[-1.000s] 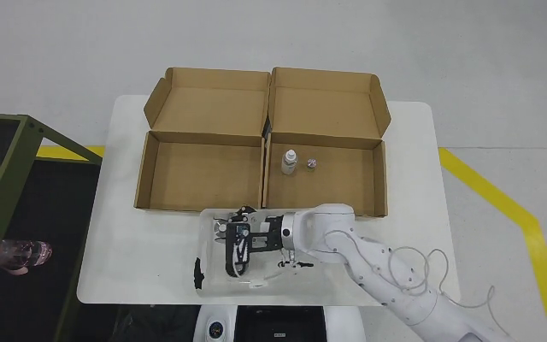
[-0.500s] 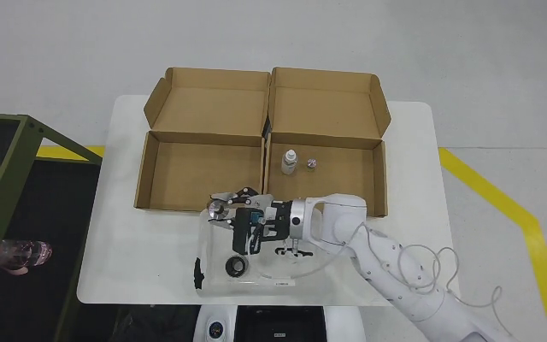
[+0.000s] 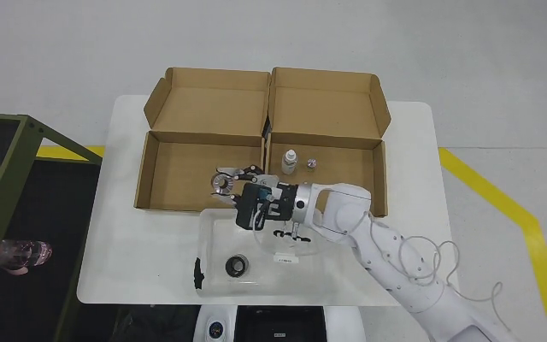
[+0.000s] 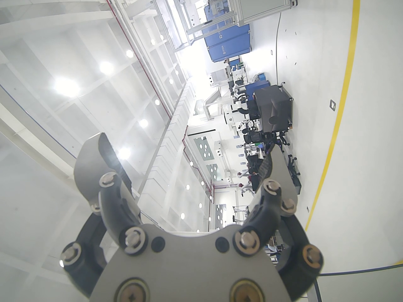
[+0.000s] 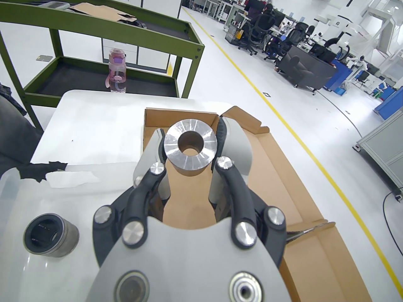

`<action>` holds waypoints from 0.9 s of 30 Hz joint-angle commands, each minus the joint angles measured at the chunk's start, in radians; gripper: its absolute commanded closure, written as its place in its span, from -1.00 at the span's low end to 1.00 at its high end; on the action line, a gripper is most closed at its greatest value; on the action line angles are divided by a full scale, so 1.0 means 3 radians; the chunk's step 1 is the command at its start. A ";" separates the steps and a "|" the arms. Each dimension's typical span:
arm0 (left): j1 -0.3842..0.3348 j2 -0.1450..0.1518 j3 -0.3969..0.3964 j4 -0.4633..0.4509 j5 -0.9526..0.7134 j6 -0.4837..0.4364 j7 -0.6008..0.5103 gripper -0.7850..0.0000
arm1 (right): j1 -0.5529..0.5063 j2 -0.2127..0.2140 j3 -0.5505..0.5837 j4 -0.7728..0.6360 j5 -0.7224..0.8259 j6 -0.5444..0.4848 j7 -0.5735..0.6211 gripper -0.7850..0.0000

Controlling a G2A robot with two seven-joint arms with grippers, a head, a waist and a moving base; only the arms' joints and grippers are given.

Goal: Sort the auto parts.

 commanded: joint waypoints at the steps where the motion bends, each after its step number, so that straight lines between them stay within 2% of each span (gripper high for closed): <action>1: 0.0000 0.0000 0.0000 0.0000 0.0000 0.0000 0.0000 -1.00 | 0.0054 -0.0014 -0.0005 0.0077 0.0013 0.0005 0.0019 1.00; 11: 0.0000 0.0000 0.0000 0.0000 0.0000 0.0000 0.0000 -1.00 | 0.0480 -0.0130 -0.0114 0.0619 0.0190 -0.0072 0.0402 1.00; 27: 0.0000 0.0000 0.0000 0.0000 0.0000 0.0000 0.0000 -1.00 | 0.0972 -0.0371 -0.0469 0.1520 0.0323 -0.0102 0.0682 1.00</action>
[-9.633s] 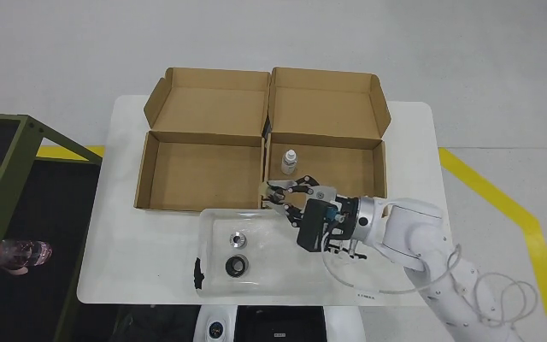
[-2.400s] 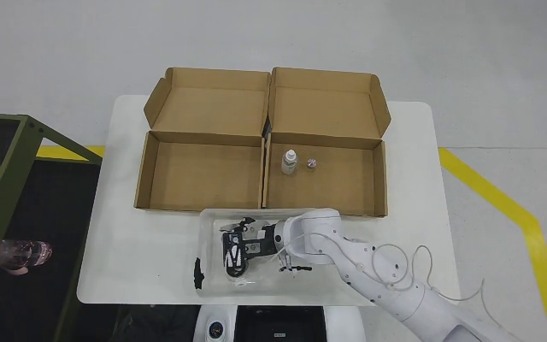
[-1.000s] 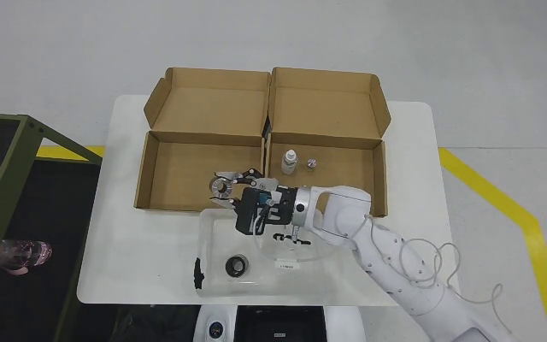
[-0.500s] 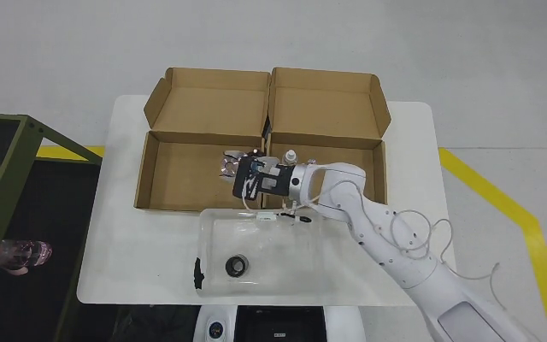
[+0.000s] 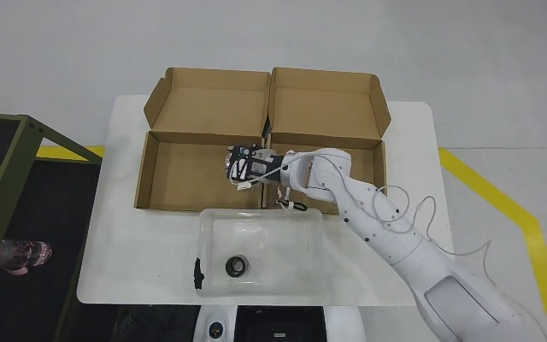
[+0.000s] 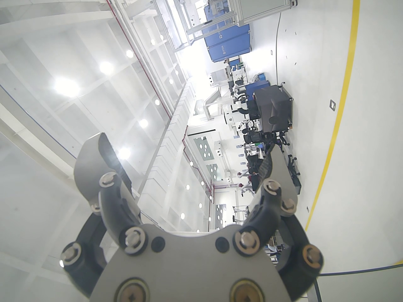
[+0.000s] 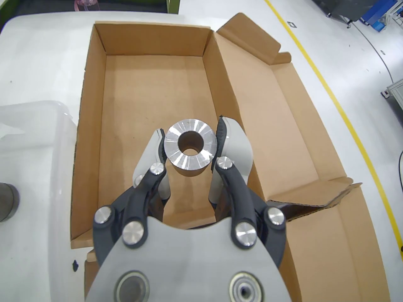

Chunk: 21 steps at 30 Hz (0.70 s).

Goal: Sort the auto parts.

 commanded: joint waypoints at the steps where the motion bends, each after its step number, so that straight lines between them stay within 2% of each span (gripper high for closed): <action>1: 0.0000 0.0000 0.0000 0.0000 0.0000 0.0000 0.0000 -1.00 | 0.0066 -0.0038 -0.0051 0.0119 -0.0008 0.0010 0.0029 1.00; 11: 0.0000 0.0000 0.0000 0.0000 0.0000 0.0000 0.0000 -1.00 | 0.0273 -0.0186 -0.0230 0.0500 -0.0114 0.0059 0.0150 1.00; 16: 0.0000 0.0000 0.0000 0.0000 0.0000 0.0000 0.0000 -1.00 | 0.0324 -0.0241 -0.0292 0.0598 -0.0199 0.0098 0.0206 0.75; 21: 0.0000 0.0000 0.0000 0.0000 0.0000 0.0000 0.0000 -1.00 | 0.0360 -0.0288 -0.0328 0.0674 -0.0262 0.0108 0.0252 0.62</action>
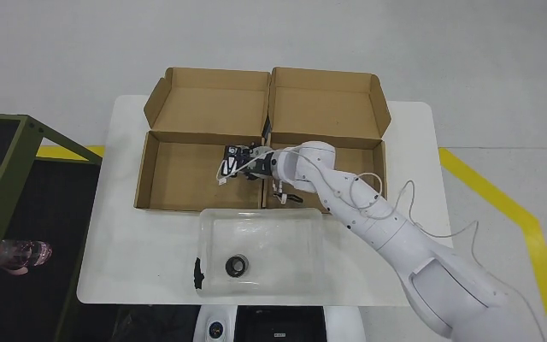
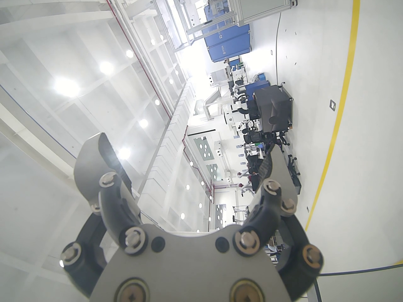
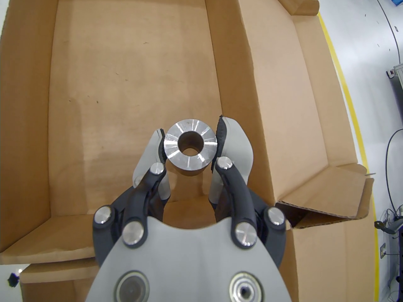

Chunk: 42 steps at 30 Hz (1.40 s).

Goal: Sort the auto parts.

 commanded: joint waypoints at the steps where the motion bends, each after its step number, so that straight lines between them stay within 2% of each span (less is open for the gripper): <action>1: 0.0000 0.0000 0.0000 0.0000 0.0000 0.0000 0.0000 -1.00 | 0.0013 -0.0015 -0.0012 0.0025 -0.0029 -0.0002 0.0024 0.59; 10: 0.0000 0.0000 0.0000 0.0000 0.0000 0.0000 0.0000 -1.00 | 0.0022 -0.0072 -0.0035 0.0046 -0.0139 -0.0011 0.0118 0.31; 20: 0.0000 0.0000 0.0000 0.0000 0.0000 0.0000 0.0000 -1.00 | -0.0029 -0.0088 0.0047 -0.0054 -0.0171 -0.0001 0.0089 0.24; 31: 0.0000 0.0000 0.0000 0.0000 0.0000 0.0000 0.0000 -1.00 | -0.0258 0.0000 0.0316 -0.0699 -0.0097 -0.0218 0.0038 0.18; 42: 0.0000 0.0000 0.0000 0.0000 0.0000 0.0000 0.0000 -1.00 | -0.0792 0.0110 0.0506 -0.1412 0.0165 -0.0498 0.0030 0.12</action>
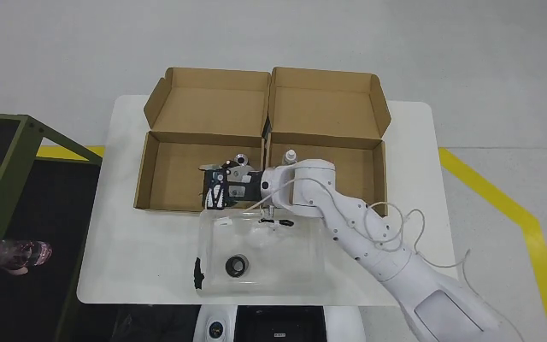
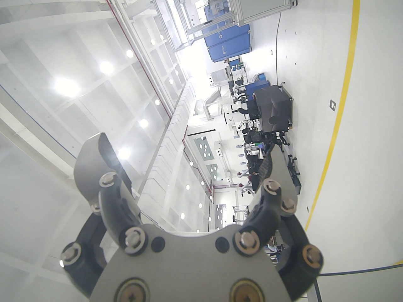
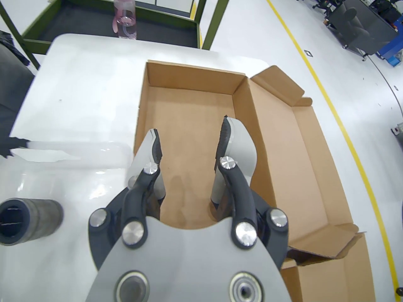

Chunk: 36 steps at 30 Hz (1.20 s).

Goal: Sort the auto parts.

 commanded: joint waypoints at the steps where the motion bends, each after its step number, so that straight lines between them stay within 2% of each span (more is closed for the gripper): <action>1: 0.0000 0.0000 0.0000 0.0000 0.0000 0.0000 0.0000 -1.00 | -0.0096 0.0023 0.0031 -0.0101 0.0019 -0.0050 0.0028 0.12; 10: 0.0000 0.0000 0.0000 0.0000 0.0000 0.0000 0.0000 -1.00 | -0.0439 0.0109 0.0141 -0.0421 0.0097 -0.0263 0.0048 0.12; 24: 0.0000 0.0000 0.0000 0.0000 0.0000 0.0000 0.0000 -1.00 | -0.1019 0.0288 0.0308 -0.0962 -0.0110 -0.0599 0.0189 0.11; 36: 0.0000 0.0000 0.0000 0.0000 0.0000 0.0000 0.0000 -1.00 | -0.1367 0.0406 0.0318 -0.1143 -0.0322 -0.0809 0.0290 0.08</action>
